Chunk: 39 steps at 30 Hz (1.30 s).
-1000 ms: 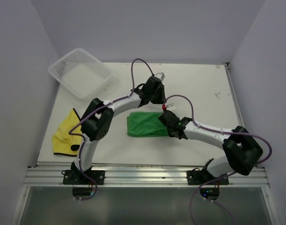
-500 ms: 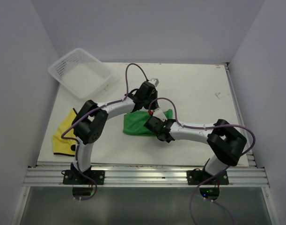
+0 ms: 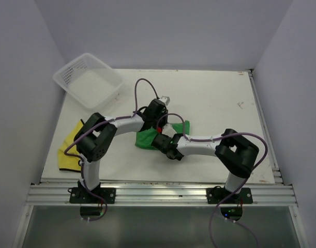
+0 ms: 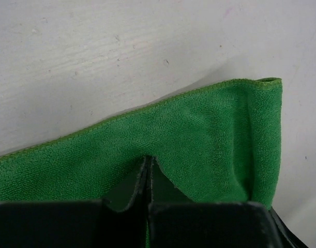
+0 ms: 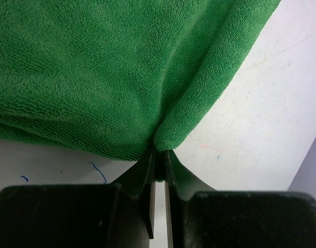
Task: Roll the towels
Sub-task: Roll the towel
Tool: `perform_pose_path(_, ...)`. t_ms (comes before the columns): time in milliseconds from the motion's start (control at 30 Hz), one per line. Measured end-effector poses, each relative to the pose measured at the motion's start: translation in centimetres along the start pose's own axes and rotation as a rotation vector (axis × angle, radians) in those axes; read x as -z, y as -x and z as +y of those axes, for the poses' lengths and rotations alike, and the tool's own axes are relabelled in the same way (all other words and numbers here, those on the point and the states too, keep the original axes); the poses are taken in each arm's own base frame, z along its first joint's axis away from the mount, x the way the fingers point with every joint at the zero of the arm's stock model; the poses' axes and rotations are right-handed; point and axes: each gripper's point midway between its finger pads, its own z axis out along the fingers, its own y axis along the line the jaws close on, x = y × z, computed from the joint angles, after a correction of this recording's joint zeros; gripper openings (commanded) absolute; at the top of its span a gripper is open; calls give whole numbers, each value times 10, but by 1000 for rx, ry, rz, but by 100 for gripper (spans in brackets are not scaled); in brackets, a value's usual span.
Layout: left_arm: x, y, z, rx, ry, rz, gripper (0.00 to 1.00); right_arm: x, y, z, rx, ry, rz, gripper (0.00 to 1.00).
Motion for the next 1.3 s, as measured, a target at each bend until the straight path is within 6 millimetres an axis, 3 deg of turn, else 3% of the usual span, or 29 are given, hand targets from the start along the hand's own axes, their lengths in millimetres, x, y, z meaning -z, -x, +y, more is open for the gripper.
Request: perform_pose_path(1300, -4, -9, 4, -15, -4, -2, 0, 6, 16, 7, 130, -133, -51, 0)
